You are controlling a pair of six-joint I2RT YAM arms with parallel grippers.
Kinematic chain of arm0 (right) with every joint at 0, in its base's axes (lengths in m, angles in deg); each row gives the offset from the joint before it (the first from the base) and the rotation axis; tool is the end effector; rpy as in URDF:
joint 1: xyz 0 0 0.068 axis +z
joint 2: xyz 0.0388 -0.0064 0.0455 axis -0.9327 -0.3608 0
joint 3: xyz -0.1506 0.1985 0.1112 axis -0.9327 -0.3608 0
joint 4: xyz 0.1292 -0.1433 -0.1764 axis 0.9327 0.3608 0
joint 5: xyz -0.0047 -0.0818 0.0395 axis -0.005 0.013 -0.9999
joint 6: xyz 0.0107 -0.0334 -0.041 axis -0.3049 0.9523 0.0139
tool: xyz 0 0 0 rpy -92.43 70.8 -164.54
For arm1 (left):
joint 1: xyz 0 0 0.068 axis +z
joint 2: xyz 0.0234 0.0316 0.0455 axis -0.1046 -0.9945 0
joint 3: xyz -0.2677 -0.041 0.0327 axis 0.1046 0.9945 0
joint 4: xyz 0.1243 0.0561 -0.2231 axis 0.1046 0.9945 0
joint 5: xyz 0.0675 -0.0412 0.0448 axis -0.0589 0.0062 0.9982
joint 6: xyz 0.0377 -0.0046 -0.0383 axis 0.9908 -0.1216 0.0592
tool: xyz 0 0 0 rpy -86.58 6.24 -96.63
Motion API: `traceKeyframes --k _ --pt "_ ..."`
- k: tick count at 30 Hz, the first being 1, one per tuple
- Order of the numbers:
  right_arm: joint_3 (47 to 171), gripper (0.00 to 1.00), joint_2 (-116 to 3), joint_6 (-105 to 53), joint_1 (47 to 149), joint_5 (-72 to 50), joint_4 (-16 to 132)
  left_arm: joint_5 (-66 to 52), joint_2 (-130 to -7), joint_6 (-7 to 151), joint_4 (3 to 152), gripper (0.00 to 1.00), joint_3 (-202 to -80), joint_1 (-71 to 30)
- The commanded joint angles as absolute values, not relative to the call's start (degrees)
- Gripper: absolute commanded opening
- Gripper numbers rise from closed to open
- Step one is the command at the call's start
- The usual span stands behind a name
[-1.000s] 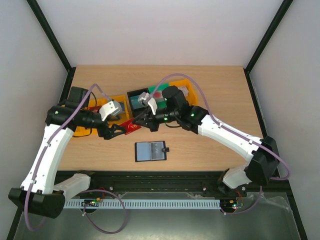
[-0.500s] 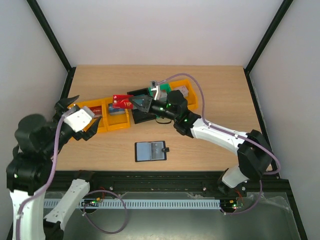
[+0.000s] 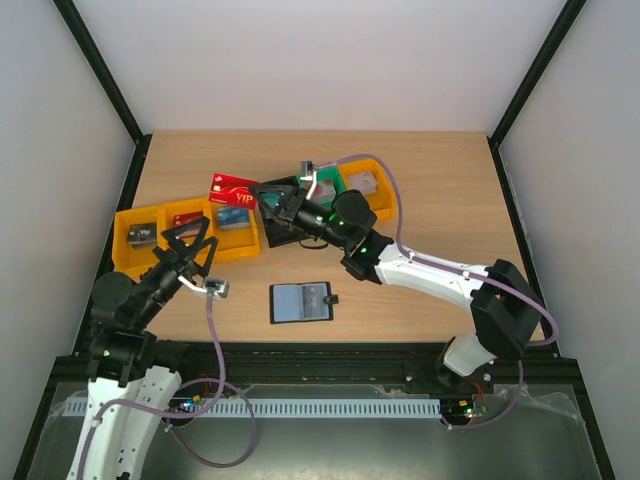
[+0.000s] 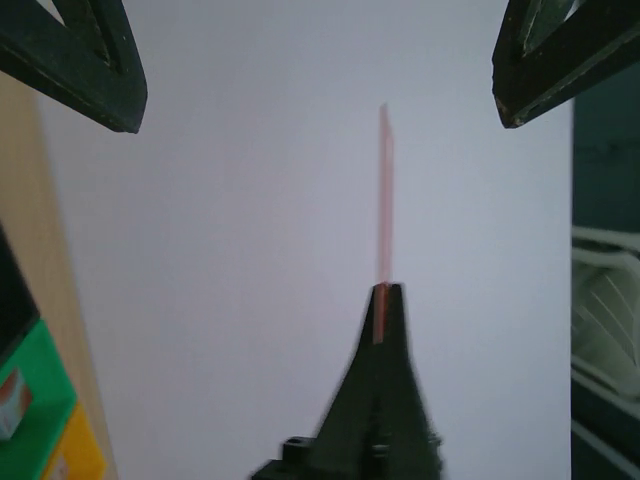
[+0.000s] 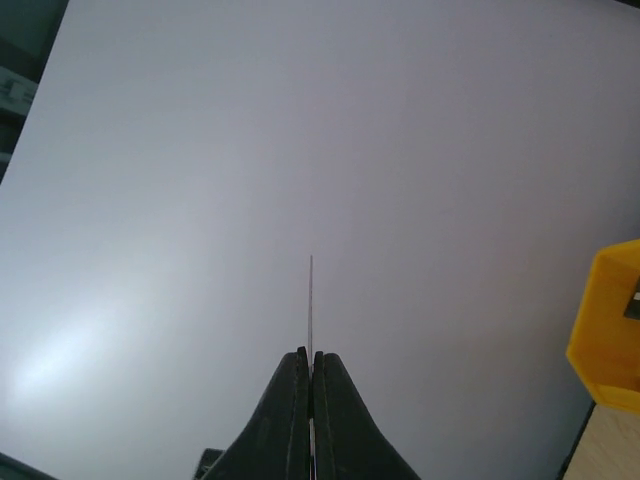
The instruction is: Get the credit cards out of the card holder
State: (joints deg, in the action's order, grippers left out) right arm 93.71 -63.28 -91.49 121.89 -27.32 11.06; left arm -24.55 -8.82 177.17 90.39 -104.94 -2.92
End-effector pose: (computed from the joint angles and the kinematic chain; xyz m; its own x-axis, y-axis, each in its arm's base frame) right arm 0.2034 0.2943 0.3506 -0.8582 0.3082 -0.4105 -0.4740 -0.1691 0.8641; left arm 0.0768 -0.0277 0.3437 0.5503 0.8254 0.1262 -0.1892 -0.0239 0.9817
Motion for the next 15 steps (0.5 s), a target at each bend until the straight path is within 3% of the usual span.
traceKeyframes --k 1,4,7,11,13,15 --pt "93.43 0.02 -64.03 -92.11 123.25 -25.94 7.11 -28.70 -8.50 194.97 74.37 0.94 -100.15 -2.68" --pt "93.97 0.02 -64.88 -92.05 123.75 -25.72 6.97 -28.73 -9.13 196.69 71.33 0.91 -98.57 -2.70" --pt "94.49 0.02 -66.01 -92.72 124.00 -26.42 6.46 -28.39 -10.84 195.75 67.90 0.80 -98.17 -2.97" --pt "95.56 0.02 -67.27 -93.36 124.85 -26.54 5.43 -27.02 -13.00 195.98 72.43 0.72 -100.78 -3.69" --pt "97.02 0.02 -68.21 -93.28 125.47 -27.29 5.19 -25.86 -13.37 196.28 72.83 0.59 -100.77 -3.94" --pt "98.37 0.02 -69.26 -93.78 125.77 -28.51 5.18 -24.55 -13.42 195.22 72.69 0.55 -100.67 -4.05"
